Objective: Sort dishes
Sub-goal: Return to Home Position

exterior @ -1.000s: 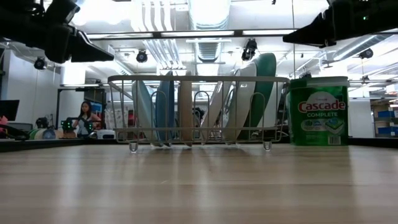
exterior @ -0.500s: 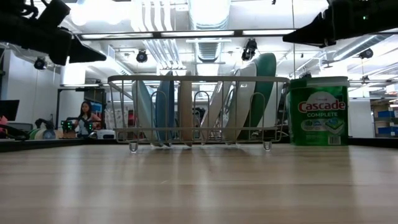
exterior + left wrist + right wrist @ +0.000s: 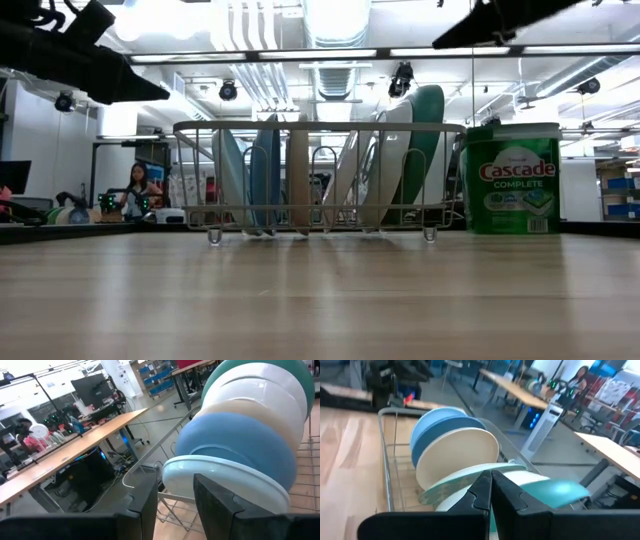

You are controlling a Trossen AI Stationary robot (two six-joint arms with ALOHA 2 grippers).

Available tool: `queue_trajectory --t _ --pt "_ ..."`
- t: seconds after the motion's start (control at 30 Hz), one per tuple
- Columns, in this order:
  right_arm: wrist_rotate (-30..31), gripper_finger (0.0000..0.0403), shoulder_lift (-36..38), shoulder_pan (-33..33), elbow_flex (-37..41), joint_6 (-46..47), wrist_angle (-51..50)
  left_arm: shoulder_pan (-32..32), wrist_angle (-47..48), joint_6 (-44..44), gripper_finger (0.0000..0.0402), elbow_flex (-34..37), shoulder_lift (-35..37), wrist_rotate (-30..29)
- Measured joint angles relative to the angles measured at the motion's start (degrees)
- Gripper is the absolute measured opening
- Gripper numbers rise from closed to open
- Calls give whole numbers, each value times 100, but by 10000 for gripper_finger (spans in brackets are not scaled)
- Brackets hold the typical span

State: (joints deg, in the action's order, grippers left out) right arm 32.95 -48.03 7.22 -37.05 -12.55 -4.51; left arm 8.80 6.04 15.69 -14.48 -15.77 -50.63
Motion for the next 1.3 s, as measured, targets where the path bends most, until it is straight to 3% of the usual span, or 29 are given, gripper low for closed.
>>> queue_trajectory --t 0.37,0.53,0.97,1.3 --pt "-19 0 -1200 -60 -1256 -166 -605 0 -2 50 116 2 0 -4" --pt "-41 0 -1590 -203 -1665 329 -740 0 -2 140 116 2 4 -4" --pt "-306 0 -3283 -575 -3402 1386 -2923 -1 -4 156 116 4 -11 -4" --pt "-304 0 -3653 -950 -3760 1551 -3244 0 -2 157 116 4 -26 -4"
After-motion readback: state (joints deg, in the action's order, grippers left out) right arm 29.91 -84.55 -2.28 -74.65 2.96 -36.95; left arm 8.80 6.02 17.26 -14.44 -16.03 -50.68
